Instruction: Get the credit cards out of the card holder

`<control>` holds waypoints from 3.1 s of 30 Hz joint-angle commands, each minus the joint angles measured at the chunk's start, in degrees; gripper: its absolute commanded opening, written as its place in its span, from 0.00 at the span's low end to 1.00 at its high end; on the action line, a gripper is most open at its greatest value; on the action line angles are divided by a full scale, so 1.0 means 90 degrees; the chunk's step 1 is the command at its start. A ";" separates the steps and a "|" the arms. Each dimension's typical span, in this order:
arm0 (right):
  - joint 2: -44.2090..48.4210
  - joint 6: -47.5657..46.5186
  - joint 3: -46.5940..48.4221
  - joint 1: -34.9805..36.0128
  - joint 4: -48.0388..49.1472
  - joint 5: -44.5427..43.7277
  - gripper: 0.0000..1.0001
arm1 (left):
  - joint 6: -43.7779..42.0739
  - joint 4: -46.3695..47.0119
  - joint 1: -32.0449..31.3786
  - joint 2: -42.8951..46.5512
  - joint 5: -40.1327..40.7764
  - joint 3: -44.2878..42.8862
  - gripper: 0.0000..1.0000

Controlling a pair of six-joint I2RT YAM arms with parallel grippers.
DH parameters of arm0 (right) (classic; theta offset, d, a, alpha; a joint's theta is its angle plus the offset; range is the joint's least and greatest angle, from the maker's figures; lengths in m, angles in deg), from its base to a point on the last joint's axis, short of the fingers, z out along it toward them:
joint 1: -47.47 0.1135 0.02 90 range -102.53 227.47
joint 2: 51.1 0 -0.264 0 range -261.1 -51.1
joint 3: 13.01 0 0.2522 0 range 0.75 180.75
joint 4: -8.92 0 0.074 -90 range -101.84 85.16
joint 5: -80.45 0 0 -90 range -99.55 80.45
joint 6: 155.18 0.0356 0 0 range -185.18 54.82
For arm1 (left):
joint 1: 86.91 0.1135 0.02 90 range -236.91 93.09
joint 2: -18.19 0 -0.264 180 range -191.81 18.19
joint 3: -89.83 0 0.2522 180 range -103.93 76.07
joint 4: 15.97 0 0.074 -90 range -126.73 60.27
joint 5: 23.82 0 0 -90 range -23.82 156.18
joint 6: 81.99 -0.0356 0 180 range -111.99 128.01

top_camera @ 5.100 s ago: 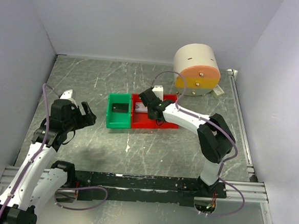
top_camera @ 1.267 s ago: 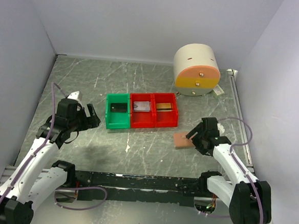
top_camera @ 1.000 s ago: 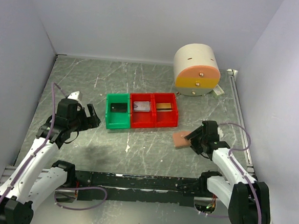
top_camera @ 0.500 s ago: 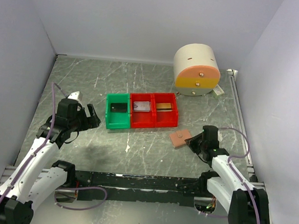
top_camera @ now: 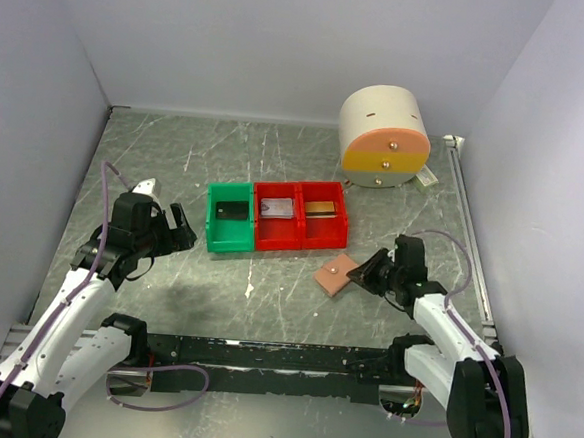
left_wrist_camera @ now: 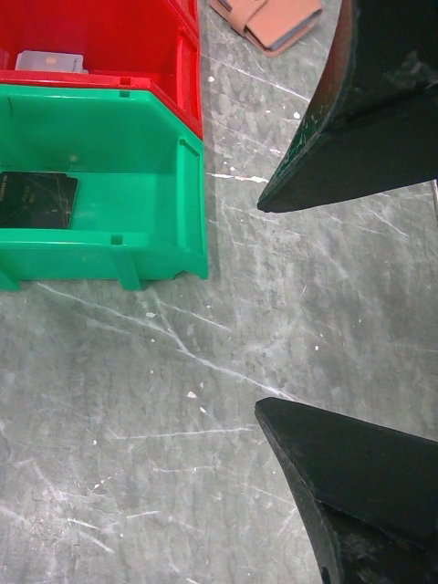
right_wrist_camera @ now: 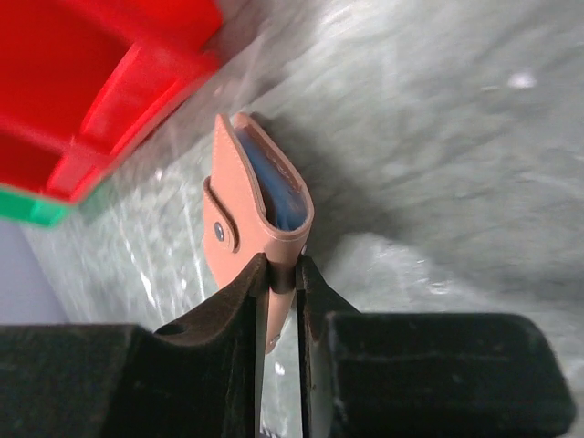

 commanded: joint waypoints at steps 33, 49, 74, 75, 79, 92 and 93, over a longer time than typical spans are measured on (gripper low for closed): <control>-0.2267 -0.1854 0.1561 0.3255 0.0263 0.0351 0.39 | -0.0475 0.0417 -0.0105 0.0115 -0.0475 -0.0242 0.95; -0.2037 -0.1264 0.1030 0.3253 0.0980 0.0209 0.60 | -0.0745 0.0750 -0.0105 0.0135 -0.1448 -0.0191 0.95; -0.1688 -0.0516 -0.0048 0.3312 0.2207 0.0812 0.54 | 0.2015 0.2698 -0.5164 -0.2188 0.1068 0.0166 0.77; -0.1618 -0.0390 -0.0158 0.3309 0.2319 0.0851 0.53 | 0.2121 0.2522 -0.5355 -0.2517 0.1291 -0.0078 0.77; -0.1303 0.0000 -0.0561 0.3332 0.2673 0.0976 0.46 | 0.2458 0.1858 -0.6085 -0.3981 0.2141 -0.1236 0.76; -0.1144 0.0076 -0.0765 0.3328 0.2646 0.1200 0.41 | 0.3392 0.0727 -0.6588 -0.5320 0.2886 -0.2333 0.69; -0.1163 0.0048 -0.0739 0.3330 0.2597 0.1207 0.41 | 0.3467 0.0704 -0.6589 -0.5260 0.2856 -0.2280 0.69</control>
